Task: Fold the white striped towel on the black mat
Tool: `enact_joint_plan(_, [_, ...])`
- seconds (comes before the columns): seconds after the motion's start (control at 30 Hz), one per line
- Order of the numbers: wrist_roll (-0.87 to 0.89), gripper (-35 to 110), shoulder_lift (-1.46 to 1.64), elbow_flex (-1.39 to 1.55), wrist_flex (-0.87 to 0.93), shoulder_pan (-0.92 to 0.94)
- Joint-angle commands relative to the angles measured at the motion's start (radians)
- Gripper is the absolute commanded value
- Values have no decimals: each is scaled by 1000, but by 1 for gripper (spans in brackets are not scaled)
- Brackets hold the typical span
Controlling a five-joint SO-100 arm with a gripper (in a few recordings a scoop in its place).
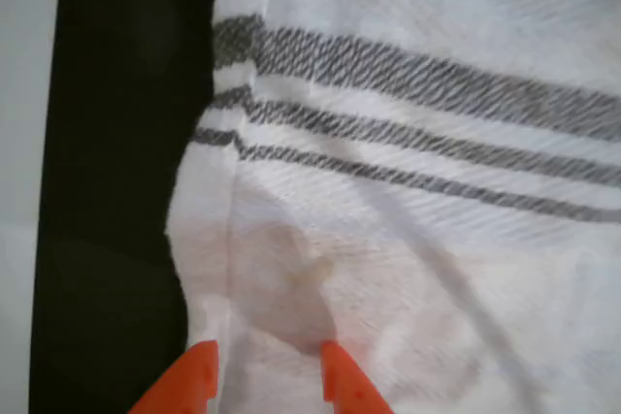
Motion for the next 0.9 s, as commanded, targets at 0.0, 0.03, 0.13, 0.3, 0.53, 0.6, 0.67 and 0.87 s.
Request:
enact_joint_plan(0.0, [0, 15, -3, -25, -14, -11])
enact_joint_plan(0.03, [6, 15, -20, -41, -17, -20])
enact_joint_plan(0.13, [28, 15, -66, -97, -6, -49])
enact_joint_plan(0.3, [55, 18, -130, -144, -2, -78])
enact_joint_plan(0.53, [14, 17, -204, -213, 83, -72])
enact_joint_plan(0.6, [-14, 17, -210, -242, 144, -66])
enact_joint_plan(0.67, [-49, 18, -201, -262, 187, -60])
enact_joint_plan(0.87, [-198, 19, -187, -325, 273, -63])
